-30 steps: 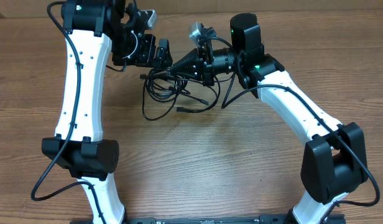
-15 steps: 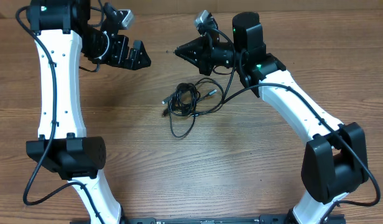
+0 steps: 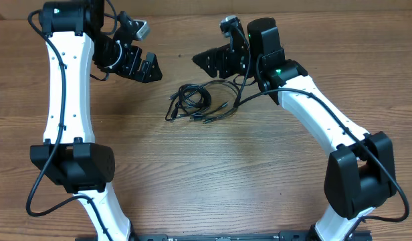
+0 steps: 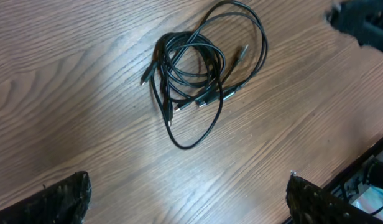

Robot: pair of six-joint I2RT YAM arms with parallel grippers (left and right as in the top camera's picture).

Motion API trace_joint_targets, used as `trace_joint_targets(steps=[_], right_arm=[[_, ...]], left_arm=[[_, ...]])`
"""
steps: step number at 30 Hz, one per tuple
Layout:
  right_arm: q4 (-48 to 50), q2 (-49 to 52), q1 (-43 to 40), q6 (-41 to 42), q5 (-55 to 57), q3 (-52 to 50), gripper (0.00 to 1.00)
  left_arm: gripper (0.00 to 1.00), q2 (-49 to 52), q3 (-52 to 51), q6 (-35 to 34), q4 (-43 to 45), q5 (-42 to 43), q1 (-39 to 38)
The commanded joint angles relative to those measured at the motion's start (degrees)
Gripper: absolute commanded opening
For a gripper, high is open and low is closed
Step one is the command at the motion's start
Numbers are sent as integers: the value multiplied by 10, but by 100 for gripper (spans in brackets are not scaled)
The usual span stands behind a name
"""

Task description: Untangle cables

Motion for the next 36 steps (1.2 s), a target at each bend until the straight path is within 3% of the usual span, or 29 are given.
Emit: trace_joint_targets(steps=[1, 7, 14, 22, 29, 36], right_arm=[[-20, -7, 0, 78, 66, 15, 67], [-84, 6, 8, 78, 68, 15, 68], [-88, 42, 11, 79, 68, 15, 79], [-76, 46, 10, 80, 68, 15, 84], [-61, 46, -4, 122, 84, 15, 84], [-86, 46, -28, 127, 85, 15, 85]], left_arm=[[100, 2, -28, 15, 7, 17, -5], [100, 2, -73, -2, 46, 21, -7], [100, 2, -139, -20, 105, 42, -21], [100, 3, -273, -139, 257, 25, -64], [100, 3, -368, -352, 365, -81, -93], [99, 3, -397, -417, 423, -81, -93]])
